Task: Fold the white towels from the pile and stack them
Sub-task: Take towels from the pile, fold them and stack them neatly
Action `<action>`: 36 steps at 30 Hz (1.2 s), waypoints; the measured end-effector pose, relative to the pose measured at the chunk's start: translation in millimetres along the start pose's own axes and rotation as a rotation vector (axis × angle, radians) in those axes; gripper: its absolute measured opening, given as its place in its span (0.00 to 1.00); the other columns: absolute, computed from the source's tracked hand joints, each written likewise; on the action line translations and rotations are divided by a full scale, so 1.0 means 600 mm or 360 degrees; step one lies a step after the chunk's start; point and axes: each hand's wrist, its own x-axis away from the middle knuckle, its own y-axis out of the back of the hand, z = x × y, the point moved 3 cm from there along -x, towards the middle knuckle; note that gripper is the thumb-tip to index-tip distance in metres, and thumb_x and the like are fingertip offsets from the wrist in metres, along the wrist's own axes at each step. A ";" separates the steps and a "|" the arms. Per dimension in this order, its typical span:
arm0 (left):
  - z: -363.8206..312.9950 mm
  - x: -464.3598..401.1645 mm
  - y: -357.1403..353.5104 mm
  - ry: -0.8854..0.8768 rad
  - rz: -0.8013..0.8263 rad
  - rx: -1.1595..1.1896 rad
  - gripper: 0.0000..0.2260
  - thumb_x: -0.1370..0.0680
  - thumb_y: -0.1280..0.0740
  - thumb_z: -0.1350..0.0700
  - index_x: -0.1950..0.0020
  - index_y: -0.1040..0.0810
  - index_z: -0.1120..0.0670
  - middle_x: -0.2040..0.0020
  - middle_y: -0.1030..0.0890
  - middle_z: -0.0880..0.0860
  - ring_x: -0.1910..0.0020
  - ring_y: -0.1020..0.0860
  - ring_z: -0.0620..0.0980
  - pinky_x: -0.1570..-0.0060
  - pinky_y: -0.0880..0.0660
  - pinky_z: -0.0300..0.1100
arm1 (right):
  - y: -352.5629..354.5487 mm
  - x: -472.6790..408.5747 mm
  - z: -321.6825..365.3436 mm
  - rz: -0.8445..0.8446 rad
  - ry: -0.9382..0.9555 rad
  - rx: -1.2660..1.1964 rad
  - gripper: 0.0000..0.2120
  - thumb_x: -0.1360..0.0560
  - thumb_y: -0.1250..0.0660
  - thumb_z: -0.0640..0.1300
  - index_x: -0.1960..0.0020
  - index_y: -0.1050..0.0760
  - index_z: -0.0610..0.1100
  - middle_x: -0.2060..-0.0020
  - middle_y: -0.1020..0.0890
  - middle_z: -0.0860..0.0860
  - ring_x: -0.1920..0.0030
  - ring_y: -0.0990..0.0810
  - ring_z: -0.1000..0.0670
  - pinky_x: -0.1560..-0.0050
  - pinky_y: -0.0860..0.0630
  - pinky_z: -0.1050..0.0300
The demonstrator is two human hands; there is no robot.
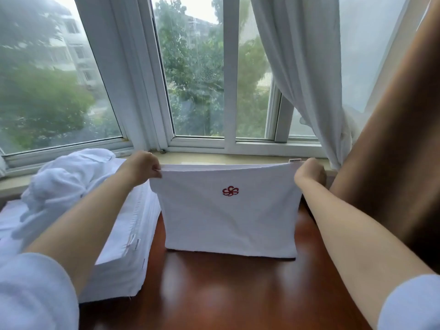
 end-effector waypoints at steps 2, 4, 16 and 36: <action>-0.001 0.012 0.016 -0.0135 -0.0319 0.0016 0.05 0.25 0.29 0.61 0.55 0.16 0.63 0.59 0.19 0.61 0.56 0.21 0.61 0.56 0.28 0.47 | 0.013 0.003 0.009 -0.0101 0.0053 -0.0143 0.15 0.21 0.49 0.30 0.41 0.28 0.34 0.42 0.23 0.36 0.41 0.24 0.36 0.45 0.28 0.46; -0.003 0.025 0.028 -0.0119 -0.0664 0.0093 0.05 0.24 0.32 0.65 0.55 0.16 0.64 0.57 0.19 0.64 0.55 0.21 0.64 0.56 0.26 0.51 | 0.024 0.004 0.019 -0.0149 0.0076 -0.0261 0.14 0.22 0.49 0.30 0.43 0.28 0.34 0.43 0.23 0.36 0.42 0.24 0.36 0.45 0.28 0.46; 0.037 -0.018 -0.036 0.0817 -0.0741 0.0955 0.09 0.23 0.35 0.61 0.50 0.16 0.59 0.59 0.16 0.60 0.58 0.17 0.56 0.49 0.22 0.45 | -0.004 0.001 0.069 -0.0086 0.0153 -0.0620 0.15 0.25 0.50 0.29 0.42 0.31 0.35 0.41 0.27 0.37 0.45 0.25 0.39 0.49 0.32 0.51; 0.021 0.054 -0.200 0.1077 -0.0346 0.1098 0.07 0.27 0.36 0.62 0.65 0.22 0.59 0.63 0.22 0.57 0.58 0.25 0.57 0.61 0.32 0.43 | -0.081 0.018 -0.048 0.0051 0.0239 -0.0090 0.14 0.27 0.45 0.37 0.46 0.23 0.40 0.44 0.27 0.38 0.46 0.26 0.35 0.47 0.31 0.51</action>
